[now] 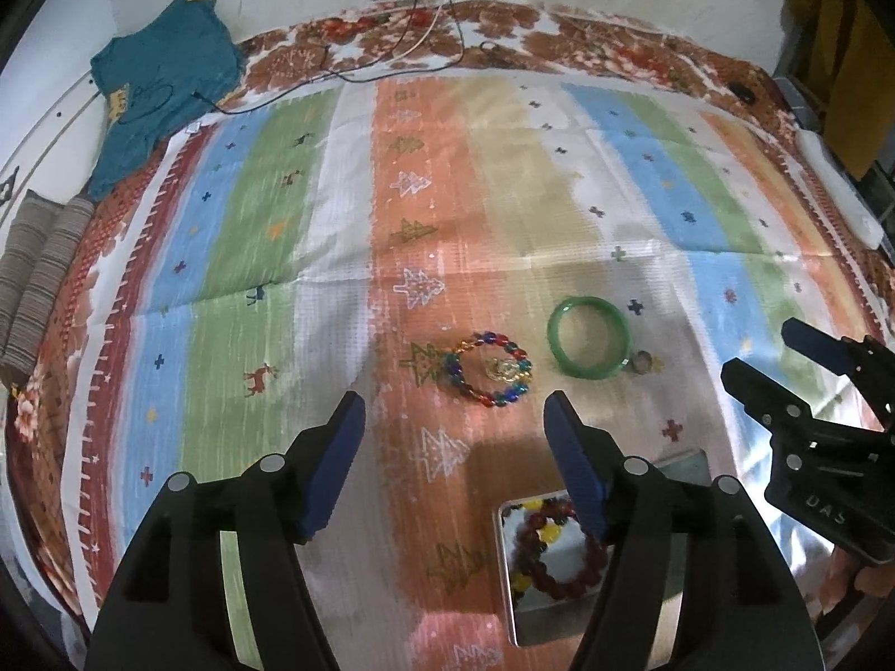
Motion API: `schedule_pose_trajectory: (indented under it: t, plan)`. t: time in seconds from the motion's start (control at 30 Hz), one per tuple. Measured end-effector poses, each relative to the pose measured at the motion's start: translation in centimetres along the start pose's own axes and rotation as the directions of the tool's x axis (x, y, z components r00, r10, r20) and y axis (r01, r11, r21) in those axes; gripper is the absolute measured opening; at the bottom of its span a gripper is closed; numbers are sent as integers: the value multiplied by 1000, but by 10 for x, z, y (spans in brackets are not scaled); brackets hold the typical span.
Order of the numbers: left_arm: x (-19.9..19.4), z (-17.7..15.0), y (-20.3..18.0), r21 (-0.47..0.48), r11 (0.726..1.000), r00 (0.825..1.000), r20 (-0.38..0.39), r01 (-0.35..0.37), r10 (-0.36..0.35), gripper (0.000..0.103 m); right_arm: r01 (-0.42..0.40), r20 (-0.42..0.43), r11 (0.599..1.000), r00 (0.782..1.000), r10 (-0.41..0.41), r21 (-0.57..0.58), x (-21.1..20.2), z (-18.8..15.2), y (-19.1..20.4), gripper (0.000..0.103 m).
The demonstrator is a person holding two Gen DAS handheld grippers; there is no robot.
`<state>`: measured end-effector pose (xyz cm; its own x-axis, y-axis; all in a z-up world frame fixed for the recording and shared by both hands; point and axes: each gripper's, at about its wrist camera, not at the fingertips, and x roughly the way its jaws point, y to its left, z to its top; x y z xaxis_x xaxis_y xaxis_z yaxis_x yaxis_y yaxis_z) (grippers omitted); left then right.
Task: Organize jewelry
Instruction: 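Lower the left tool onto the multicolour bracelet while the right tool lowers onto the green bangle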
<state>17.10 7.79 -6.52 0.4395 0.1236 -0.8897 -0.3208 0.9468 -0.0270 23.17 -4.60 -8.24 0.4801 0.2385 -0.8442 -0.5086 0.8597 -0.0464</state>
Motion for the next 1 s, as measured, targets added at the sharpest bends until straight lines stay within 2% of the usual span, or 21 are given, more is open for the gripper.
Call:
schedule_pose_trajectory:
  t: [0.63, 0.9, 1.0]
  plan:
    - [76, 24, 5, 13, 999, 988, -145, -44, 45, 66, 1, -133, 1000, 991, -1, 0, 73, 24, -9, 72]
    - [104, 27, 4, 34, 998, 980, -195, -43, 49, 62, 18, -180, 1000, 983, -22, -22, 100, 25, -8, 72]
    - [112, 28, 5, 30, 999, 976, -211, -42, 48, 62, 38, -172, 998, 984, -45, -42, 106, 26, -5, 71]
